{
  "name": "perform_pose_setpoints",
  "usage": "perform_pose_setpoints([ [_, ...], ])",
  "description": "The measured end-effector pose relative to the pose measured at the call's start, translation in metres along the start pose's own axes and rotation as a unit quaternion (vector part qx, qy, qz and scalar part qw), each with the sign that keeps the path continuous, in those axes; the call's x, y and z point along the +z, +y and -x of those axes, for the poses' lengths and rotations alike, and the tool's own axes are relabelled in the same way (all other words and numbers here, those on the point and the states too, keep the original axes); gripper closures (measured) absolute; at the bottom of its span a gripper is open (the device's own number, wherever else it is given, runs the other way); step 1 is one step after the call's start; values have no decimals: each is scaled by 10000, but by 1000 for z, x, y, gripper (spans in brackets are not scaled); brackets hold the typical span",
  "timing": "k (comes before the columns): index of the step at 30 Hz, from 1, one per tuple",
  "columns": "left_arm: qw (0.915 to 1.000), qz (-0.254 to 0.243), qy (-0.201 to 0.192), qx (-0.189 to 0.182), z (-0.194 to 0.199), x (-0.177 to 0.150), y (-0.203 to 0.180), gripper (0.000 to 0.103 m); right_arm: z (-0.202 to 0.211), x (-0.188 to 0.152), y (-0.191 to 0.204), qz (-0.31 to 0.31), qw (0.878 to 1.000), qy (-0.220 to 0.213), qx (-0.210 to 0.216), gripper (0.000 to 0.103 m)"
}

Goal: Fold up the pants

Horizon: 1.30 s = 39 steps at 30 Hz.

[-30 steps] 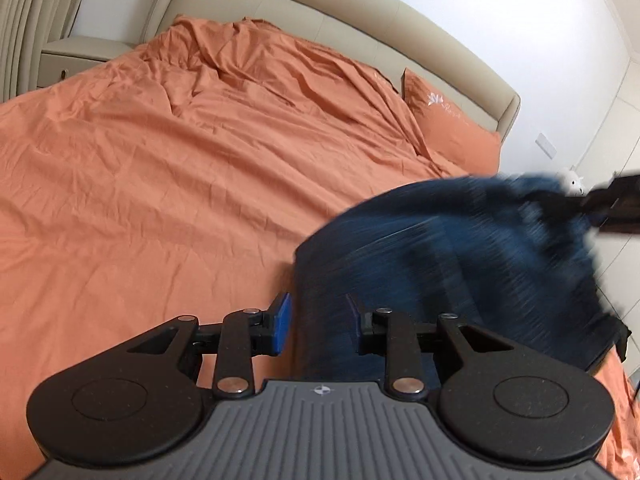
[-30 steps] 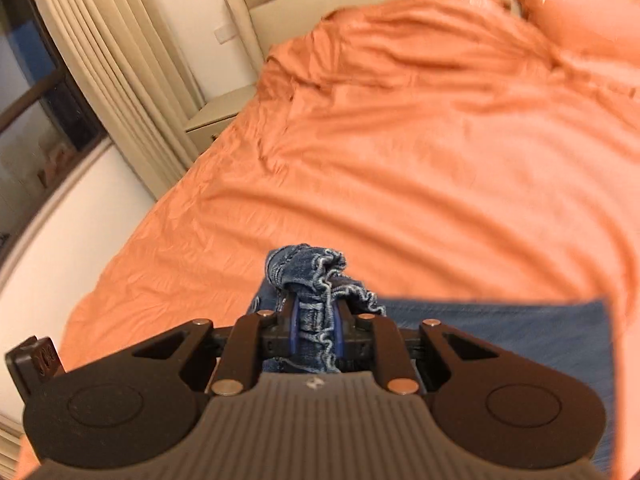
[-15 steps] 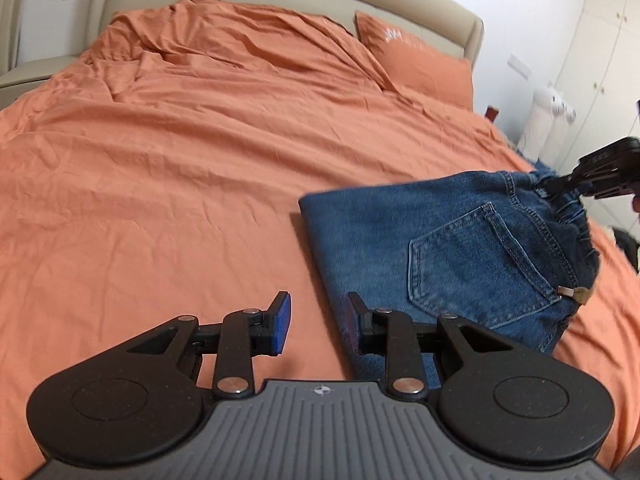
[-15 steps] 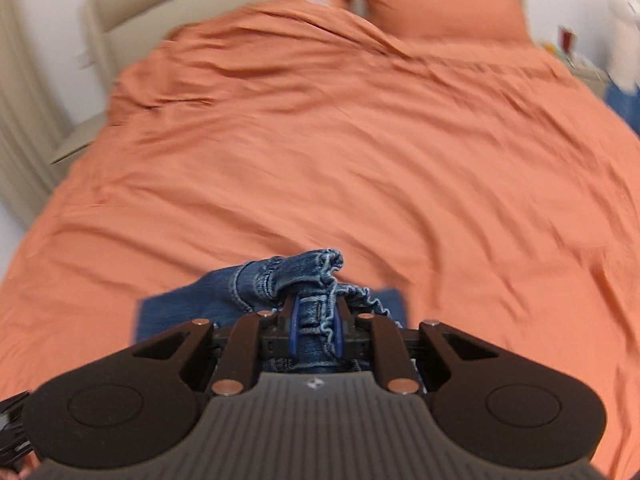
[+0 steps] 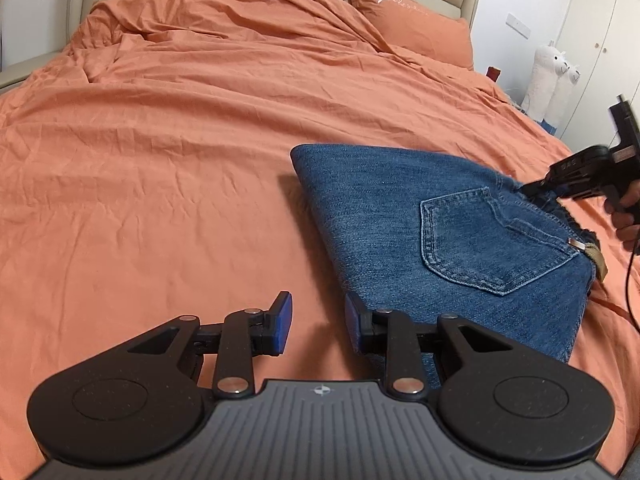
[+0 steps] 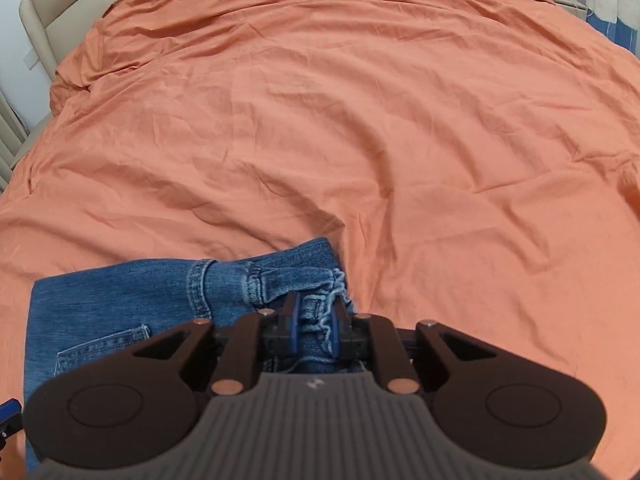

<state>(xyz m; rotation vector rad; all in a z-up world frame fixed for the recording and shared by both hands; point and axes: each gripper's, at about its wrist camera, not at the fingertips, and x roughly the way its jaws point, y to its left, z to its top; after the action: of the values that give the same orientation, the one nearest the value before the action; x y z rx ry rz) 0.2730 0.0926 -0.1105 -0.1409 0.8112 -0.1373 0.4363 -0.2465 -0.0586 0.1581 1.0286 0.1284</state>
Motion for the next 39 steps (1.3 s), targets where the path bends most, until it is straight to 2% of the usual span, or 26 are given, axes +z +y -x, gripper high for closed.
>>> perform_pose_setpoints([
  [2, 10000, 23, -19, -31, 5, 0, -2, 71, 17, -4, 4, 180, 9997, -184, -45, 85],
  [3, 10000, 46, -32, -60, 8, 1, -4, 71, 28, -9, 7, 301, 9990, -323, -105, 80],
  [4, 9999, 32, -49, -91, 13, 0, -7, 71, 40, -15, 9, 396, 9979, -485, -135, 80],
  [7, 9998, -132, -41, -175, 29, -1, -17, 70, 78, -50, 10, 483, 9940, -981, -49, 80],
  [11, 9990, -319, 77, -318, 54, -4, -35, 59, 107, -109, 14, 283, 9896, -1408, -49, 80],
  [15, 9971, -606, 170, -428, 79, -19, -54, 45, 113, -149, 20, -2, 9859, -1672, -22, 80],
  [18, 9950, -833, 335, -435, 84, -40, -69, 42, 109, -159, 30, 386, 9829, -1797, -128, 80],
  [21, 9910, -1225, 501, -205, 75, -56, -87, 42, 99, -163, 33, 722, 9775, -1938, -418, 81],
  [24, 9849, -1634, 570, 92, 60, -67, -100, 42, 91, -161, 23, 556, 9799, -1882, -370, 78],
  [25, 9831, -1723, 587, 196, 54, -69, -102, 44, 90, -159, 21, 532, 9802, -1879, -335, 78],
  [27, 9804, -1848, 551, 406, 47, -71, -105, 70, 89, -159, 17, 507, 9801, -1898, -280, 78],
  [30, 9795, -1927, 377, 447, 53, -70, -106, 84, 87, -160, 18, 551, 9798, -1899, -293, 78],
  [33, 9715, -2241, 266, 730, 61, -73, -110, 88, 85, -159, 19, 558, 9804, -1866, -297, 79],
  [37, 9600, -2537, 745, 919, 43, -86, -114, 89, 78, -160, 17, 586, 9846, -1608, -368, 84],
  [39, 9600, -2467, 960, 917, 31, -89, -112, 89, 70, -160, 13, 559, 9879, -1409, -319, 84],
])
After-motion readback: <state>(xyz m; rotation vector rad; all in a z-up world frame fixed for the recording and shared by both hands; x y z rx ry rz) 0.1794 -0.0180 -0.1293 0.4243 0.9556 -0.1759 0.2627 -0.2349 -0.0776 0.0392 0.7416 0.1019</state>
